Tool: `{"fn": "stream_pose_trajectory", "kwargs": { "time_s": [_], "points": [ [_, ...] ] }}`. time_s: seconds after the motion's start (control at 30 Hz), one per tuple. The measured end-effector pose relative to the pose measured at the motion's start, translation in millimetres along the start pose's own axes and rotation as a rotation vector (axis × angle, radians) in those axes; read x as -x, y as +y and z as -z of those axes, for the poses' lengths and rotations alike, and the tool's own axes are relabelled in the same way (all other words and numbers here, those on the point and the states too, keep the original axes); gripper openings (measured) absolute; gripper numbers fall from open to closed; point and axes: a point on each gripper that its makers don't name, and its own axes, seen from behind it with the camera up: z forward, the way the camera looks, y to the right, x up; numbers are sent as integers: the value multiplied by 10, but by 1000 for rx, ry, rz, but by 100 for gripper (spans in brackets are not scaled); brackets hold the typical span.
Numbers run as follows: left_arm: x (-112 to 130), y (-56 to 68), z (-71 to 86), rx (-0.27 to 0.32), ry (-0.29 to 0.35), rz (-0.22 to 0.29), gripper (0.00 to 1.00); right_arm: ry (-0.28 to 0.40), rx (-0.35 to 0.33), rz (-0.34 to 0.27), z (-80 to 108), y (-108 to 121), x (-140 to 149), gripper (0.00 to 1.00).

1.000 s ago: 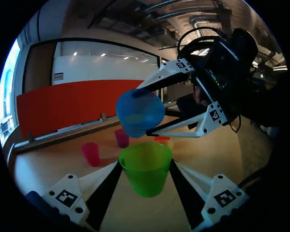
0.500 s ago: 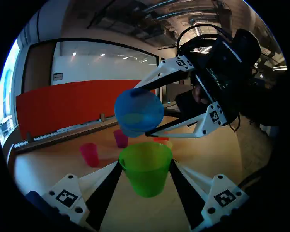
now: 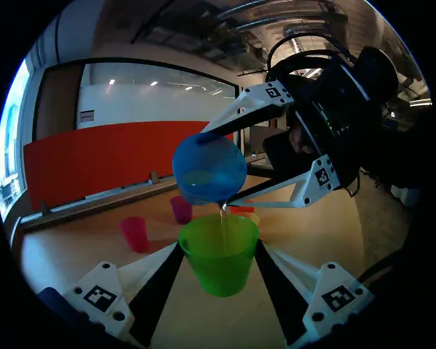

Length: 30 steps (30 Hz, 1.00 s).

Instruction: Pour water

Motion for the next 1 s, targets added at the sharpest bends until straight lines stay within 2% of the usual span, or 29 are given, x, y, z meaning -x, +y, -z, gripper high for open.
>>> {"fn": "stream_pose_trajectory", "kwargs": {
  "time_s": [1.0],
  "points": [
    [17,-3,9,1,-3,-7,86,-12,9,80,-34,9,-37,90]
  ]
}}
